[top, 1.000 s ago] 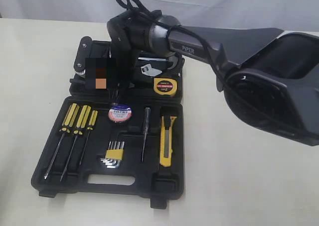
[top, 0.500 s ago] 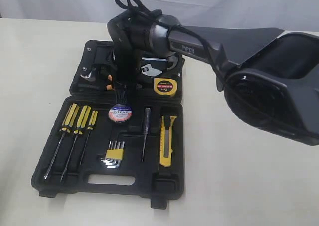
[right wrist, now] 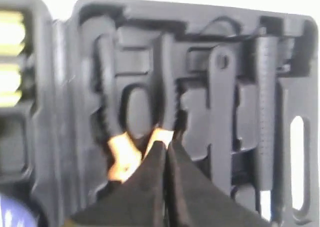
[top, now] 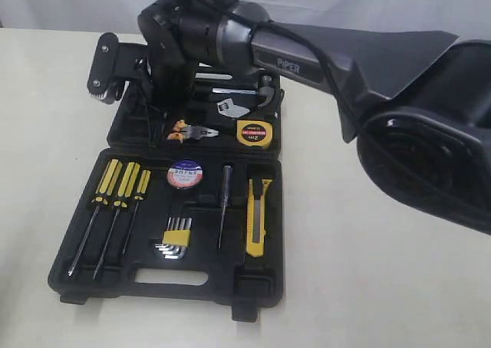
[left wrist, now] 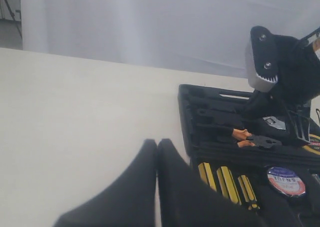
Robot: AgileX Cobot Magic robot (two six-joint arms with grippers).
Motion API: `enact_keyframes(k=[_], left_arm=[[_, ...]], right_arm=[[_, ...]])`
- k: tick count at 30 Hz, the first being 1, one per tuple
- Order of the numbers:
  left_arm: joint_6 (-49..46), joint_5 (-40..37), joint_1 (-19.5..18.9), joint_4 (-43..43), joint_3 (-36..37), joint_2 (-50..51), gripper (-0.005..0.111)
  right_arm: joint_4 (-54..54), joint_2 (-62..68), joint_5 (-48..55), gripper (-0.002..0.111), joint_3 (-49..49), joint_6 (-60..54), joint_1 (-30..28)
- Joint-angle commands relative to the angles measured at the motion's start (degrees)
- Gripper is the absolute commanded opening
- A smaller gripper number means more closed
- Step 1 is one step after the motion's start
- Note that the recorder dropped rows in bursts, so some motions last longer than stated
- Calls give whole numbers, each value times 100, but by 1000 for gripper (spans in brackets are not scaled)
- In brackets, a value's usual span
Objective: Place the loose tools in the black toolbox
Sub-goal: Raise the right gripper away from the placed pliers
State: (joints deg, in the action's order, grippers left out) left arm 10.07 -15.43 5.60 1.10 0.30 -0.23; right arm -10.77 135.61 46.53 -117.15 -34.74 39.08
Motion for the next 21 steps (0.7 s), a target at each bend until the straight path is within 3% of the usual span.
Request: enact_keyframes(k=[1,12,18,21], left_arm=[[-2,0,33,21,-30,23,0],[-2,0,33,21,-30,23,0],[-2,0,33,21,-30,23,0],[-2,0,33,21,-30,23,0]], right_arm=[[-6,107,-380,0,-2,585,-136],[6,665,-521,0,-2,1012,-229],[-30,268,-526,0,-2,1012,-229],[16,-52,-51,0,-2,1292,-137]])
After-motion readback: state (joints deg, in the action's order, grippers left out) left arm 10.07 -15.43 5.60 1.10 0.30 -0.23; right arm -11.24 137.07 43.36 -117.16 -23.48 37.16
